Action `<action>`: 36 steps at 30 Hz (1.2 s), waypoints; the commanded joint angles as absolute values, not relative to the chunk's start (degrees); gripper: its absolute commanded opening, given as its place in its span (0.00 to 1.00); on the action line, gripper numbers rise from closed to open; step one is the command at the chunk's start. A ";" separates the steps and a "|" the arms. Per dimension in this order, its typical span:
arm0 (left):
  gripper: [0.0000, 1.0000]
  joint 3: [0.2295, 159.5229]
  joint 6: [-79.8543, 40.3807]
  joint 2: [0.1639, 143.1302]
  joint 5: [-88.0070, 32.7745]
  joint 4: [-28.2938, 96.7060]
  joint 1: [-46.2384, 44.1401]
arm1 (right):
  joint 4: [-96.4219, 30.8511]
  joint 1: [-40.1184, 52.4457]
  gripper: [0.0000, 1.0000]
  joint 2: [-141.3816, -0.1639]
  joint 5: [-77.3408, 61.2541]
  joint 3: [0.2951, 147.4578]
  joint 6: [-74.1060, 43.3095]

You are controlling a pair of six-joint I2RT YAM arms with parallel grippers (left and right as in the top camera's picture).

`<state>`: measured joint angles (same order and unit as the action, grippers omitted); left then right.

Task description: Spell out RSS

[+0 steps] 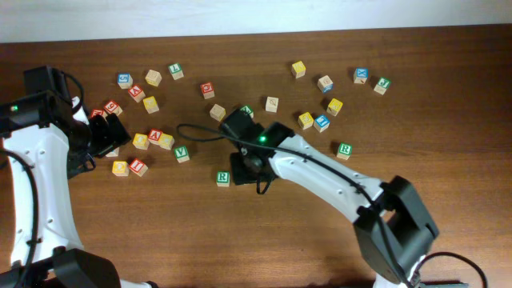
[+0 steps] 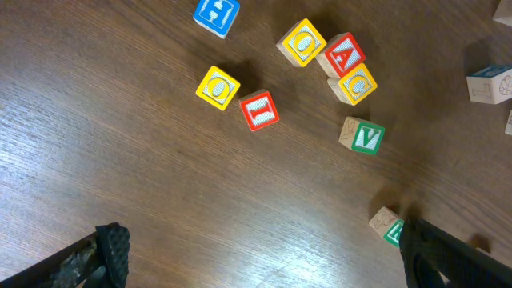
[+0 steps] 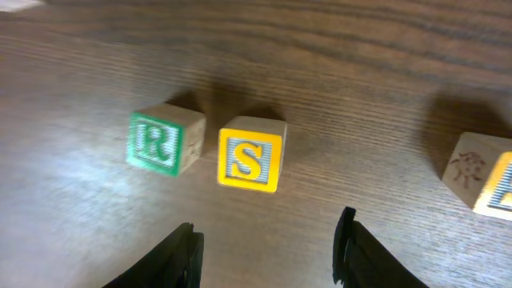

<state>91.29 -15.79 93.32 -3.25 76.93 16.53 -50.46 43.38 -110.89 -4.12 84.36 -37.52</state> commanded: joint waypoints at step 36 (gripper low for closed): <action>0.99 91.39 -15.33 93.32 -3.68 76.79 16.67 | -48.36 45.87 0.45 -118.74 -1.26 87.18 -38.02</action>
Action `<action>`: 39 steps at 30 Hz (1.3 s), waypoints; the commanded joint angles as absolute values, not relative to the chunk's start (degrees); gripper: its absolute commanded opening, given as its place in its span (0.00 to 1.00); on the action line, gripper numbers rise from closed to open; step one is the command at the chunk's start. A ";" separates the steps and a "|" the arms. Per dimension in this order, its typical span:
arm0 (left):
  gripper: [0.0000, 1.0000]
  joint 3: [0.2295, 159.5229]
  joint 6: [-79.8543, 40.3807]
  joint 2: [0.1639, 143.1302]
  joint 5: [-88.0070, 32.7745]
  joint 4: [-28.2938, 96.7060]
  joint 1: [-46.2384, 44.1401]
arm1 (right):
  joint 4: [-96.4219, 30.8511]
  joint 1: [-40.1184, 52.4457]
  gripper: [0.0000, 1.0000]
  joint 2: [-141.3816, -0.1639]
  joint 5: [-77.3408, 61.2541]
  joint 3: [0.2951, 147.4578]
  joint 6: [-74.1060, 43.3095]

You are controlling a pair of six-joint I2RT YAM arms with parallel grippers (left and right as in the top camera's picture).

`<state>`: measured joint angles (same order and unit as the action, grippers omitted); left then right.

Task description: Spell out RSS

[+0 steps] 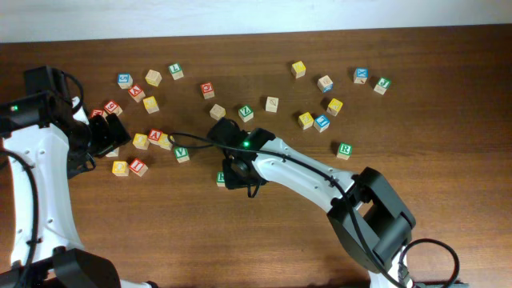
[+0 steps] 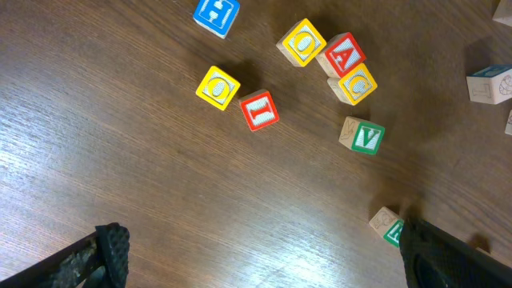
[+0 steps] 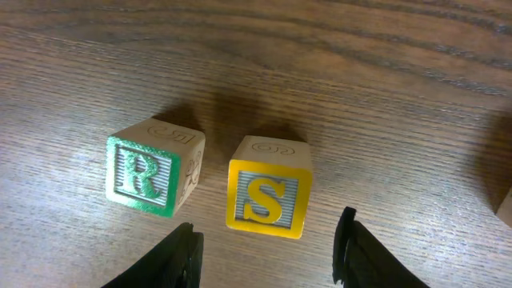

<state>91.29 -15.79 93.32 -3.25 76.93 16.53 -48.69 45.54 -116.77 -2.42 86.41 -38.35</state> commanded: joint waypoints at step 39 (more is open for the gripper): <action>0.99 91.39 -15.33 93.32 -3.68 76.82 16.67 | -52.01 43.64 0.27 -121.56 8.43 87.07 -38.83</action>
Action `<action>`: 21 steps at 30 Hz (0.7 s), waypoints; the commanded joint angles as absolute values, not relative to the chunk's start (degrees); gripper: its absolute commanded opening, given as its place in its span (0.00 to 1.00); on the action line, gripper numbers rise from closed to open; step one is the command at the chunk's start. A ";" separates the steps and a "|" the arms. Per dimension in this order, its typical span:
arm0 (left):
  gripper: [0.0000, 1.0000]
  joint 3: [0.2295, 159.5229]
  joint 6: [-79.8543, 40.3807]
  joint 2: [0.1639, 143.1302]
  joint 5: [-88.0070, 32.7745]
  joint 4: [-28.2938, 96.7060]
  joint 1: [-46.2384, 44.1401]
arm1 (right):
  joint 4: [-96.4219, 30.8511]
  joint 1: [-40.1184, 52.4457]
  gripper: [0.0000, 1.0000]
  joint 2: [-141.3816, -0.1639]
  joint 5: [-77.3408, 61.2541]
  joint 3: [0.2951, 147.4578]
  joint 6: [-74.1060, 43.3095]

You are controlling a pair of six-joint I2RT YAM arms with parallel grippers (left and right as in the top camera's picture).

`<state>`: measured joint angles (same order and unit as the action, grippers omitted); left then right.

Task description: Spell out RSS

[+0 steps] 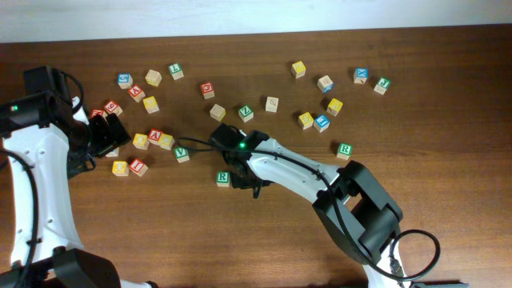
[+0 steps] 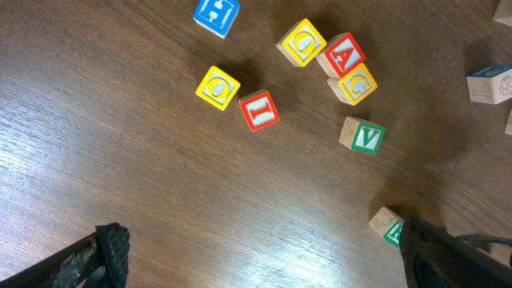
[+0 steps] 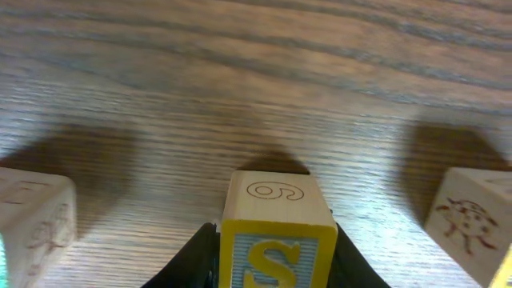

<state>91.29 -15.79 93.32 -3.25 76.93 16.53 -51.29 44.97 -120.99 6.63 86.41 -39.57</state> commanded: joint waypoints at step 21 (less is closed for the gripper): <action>0.99 91.39 -15.33 93.32 -3.68 76.82 16.67 | -53.54 40.71 0.27 -121.56 5.17 85.41 -34.33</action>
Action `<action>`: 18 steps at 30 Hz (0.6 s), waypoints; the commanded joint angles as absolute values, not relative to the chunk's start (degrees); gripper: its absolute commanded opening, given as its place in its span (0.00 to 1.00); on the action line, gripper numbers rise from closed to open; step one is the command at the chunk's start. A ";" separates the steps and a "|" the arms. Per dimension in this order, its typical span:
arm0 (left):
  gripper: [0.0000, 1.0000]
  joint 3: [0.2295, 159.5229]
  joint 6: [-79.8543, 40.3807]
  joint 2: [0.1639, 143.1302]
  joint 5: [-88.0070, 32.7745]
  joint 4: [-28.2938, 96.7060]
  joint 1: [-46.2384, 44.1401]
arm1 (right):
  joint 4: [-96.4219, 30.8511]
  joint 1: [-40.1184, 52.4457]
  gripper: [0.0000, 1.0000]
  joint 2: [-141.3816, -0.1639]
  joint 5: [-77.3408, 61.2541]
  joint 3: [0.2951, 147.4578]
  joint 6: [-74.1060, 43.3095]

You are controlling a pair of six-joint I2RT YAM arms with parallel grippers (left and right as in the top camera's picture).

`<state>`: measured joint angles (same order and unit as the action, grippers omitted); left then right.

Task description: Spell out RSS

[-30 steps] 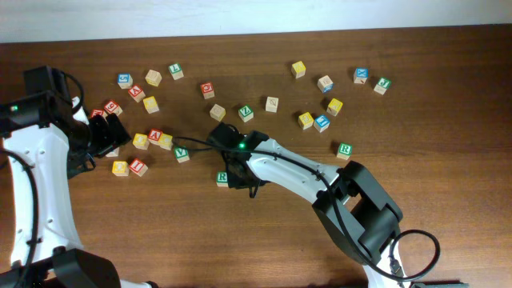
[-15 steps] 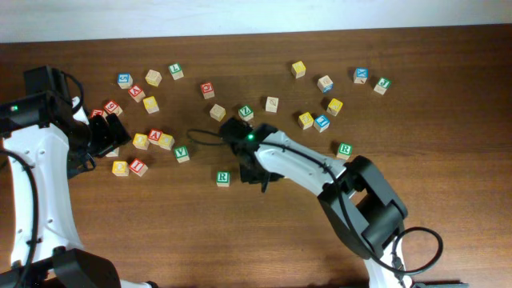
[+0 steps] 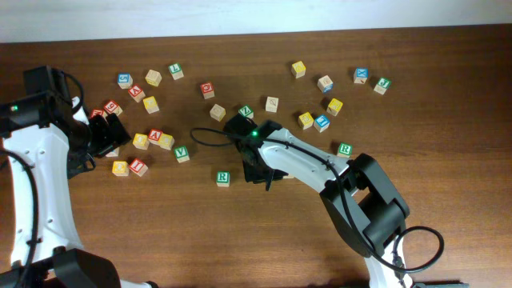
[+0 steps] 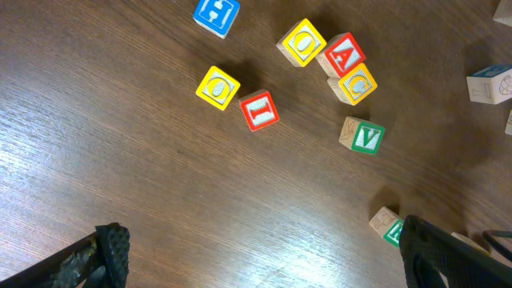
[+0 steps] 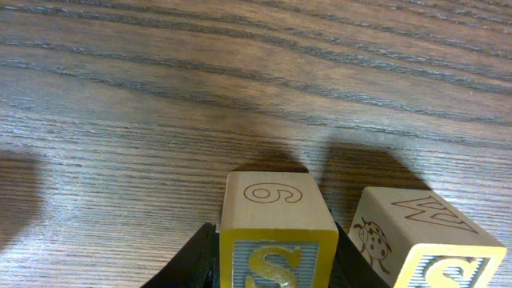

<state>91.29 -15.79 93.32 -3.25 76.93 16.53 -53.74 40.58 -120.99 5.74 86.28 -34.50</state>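
My right gripper (image 5: 276, 260) is shut on a yellow S block (image 5: 276, 212) with a 6 on its upper side. Just to its right stands a yellow-framed block (image 5: 424, 232) with a ladybug on its side; its letter is cut off by the frame edge. From overhead the right gripper (image 3: 258, 170) covers both, and the green R block (image 3: 222, 178) sits on the wood a little to its left. My left gripper (image 4: 264, 264) is open over bare wood at the left, with the R block (image 4: 386, 224) peeking out beside its right finger.
Lettered blocks lie scattered across the far half of the table (image 3: 448, 200). A cluster sits near the left arm: yellow O (image 4: 218, 86), red I (image 4: 259, 109), red A (image 4: 345, 54), green V (image 4: 362, 136). Another green R (image 3: 344, 149) lies to the right.
My right gripper, still shut on the S block, has moved right. The R block has left its view and the ladybug block now stands close beside the S. The left arm is unchanged.
The right gripper hung open above the R and S blocks standing side by side, then was lower over them. After that it was shut on the S block, and now holds it further right, away from the R. The left arm stayed put throughout.
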 commanded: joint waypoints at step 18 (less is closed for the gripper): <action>0.99 91.39 -15.33 93.32 -3.68 76.82 16.67 | -53.89 40.73 0.36 -119.72 3.03 86.78 -34.33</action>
<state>91.29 -15.79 93.32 -3.25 76.93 16.53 -53.54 40.58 -120.99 3.60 85.97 -34.26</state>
